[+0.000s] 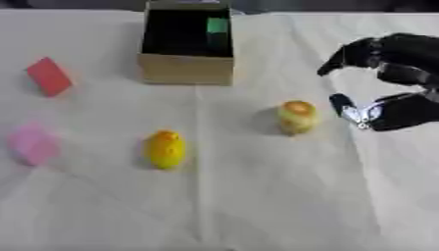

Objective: Pick up objects on the table and place them in the box.

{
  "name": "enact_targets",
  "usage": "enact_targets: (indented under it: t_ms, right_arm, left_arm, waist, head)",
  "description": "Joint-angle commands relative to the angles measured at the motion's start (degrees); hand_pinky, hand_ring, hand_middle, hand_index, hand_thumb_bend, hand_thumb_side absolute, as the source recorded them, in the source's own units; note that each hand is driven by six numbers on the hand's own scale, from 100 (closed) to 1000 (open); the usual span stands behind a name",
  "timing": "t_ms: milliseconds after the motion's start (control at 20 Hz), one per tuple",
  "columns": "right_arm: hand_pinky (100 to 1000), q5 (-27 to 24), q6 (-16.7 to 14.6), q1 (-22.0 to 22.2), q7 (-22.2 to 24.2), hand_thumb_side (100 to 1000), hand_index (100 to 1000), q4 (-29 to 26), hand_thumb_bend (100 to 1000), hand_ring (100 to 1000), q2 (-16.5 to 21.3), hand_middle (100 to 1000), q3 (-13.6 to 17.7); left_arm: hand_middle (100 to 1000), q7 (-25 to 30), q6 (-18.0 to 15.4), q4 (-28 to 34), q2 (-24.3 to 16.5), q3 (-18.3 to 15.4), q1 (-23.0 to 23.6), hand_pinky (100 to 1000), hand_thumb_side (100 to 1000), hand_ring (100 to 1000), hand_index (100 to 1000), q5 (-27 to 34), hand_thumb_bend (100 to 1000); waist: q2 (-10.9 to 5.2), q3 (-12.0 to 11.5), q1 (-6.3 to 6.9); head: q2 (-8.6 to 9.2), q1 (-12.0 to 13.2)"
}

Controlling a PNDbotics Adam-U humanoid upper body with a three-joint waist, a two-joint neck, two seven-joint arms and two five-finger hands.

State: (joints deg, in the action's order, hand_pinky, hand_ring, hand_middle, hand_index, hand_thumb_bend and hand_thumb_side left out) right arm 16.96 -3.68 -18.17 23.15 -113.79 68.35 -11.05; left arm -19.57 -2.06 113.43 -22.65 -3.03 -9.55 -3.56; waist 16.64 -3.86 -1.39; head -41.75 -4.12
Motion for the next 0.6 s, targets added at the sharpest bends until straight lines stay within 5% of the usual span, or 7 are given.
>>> enact_targets:
  t_ms: [50,600]
  right_arm:
    - [822,-0.9,0.1,-0.8,0.2,587,898,-0.8,100,836,1.4,803,0.5]
    - [831,-0.7,0.5,-1.6,0.2,570,905,-0.8,100,847,1.0,822,0.2]
  left_arm:
    - [662,0.2,0.0,1.2,-0.7,-0.3,-0.5,914,571,710,803,0.0,173]
    - [662,0.3,0.1,1.2,-0.6,-0.2,-0.4,914,573,709,804,0.0,172]
  waist:
    - [-0.92,0.0,0.02]
    - [-0.86,-0.1,0.0]
  head:
    - [0.25,-0.1]
    - [0.15,-0.3]
